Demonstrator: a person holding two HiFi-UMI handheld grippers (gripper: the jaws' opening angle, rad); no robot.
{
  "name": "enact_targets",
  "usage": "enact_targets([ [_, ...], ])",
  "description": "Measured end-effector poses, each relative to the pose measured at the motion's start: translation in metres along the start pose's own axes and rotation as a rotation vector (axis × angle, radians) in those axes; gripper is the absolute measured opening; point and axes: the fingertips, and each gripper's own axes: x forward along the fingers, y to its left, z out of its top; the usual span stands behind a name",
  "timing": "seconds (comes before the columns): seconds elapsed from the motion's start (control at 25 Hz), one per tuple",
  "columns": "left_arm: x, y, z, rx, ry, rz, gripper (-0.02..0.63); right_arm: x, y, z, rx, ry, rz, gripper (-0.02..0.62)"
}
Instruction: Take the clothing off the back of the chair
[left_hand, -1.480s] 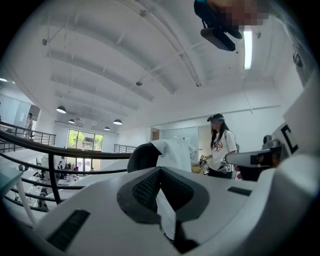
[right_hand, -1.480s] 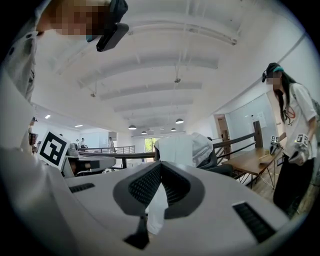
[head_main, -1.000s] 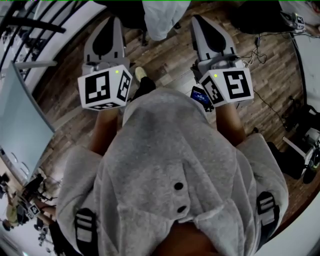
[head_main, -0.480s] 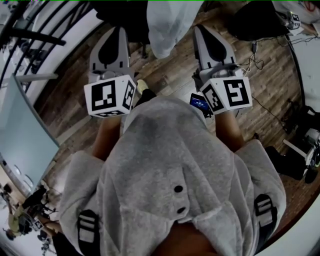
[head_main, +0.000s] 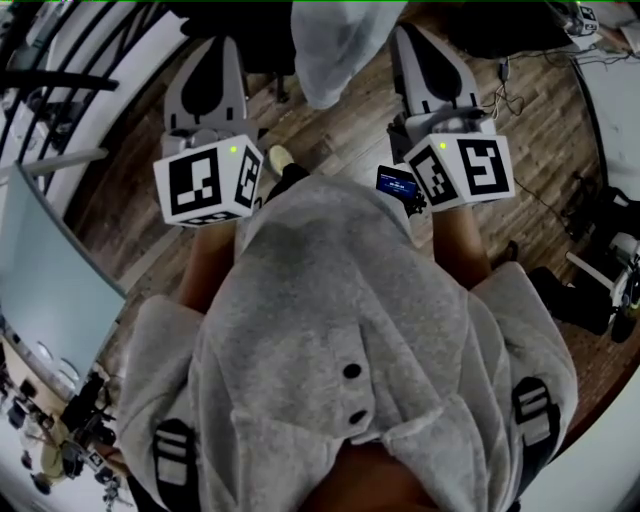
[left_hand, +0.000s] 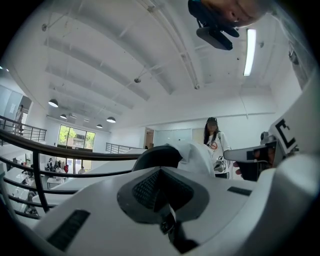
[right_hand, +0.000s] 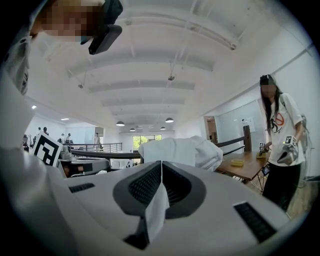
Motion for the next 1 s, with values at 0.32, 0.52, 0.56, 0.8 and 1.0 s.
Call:
enact_targets([
  [0.32, 0.021, 0.031, -0.003, -0.023, 0.009, -0.033, 0.011, 0.036, 0.003, 0.004, -0.009, 0.007, -0.061, 0.014],
  [0.52, 0.022, 0.036, -0.004, -0.017, -0.004, -0.07, 0.011, 0.039, 0.007, 0.007, -0.013, 0.009, -0.099, 0.042],
  [0.56, 0.025, 0.036, -0.006, -0.006, -0.002, -0.072, 0.011, 0.039, 0.007, 0.008, -0.009, 0.013, -0.101, 0.083],
  [0.8, 0.042, 0.032, -0.018, -0.013, 0.042, -0.089, 0.011, 0.055, 0.002, 0.014, -0.019, 0.031, -0.103, 0.364],
  [1.0, 0.044, 0.031, -0.014, 0.003, 0.044, -0.075, 0.011, 0.064, -0.014, 0.021, -0.013, 0.022, -0.125, 0.578],
])
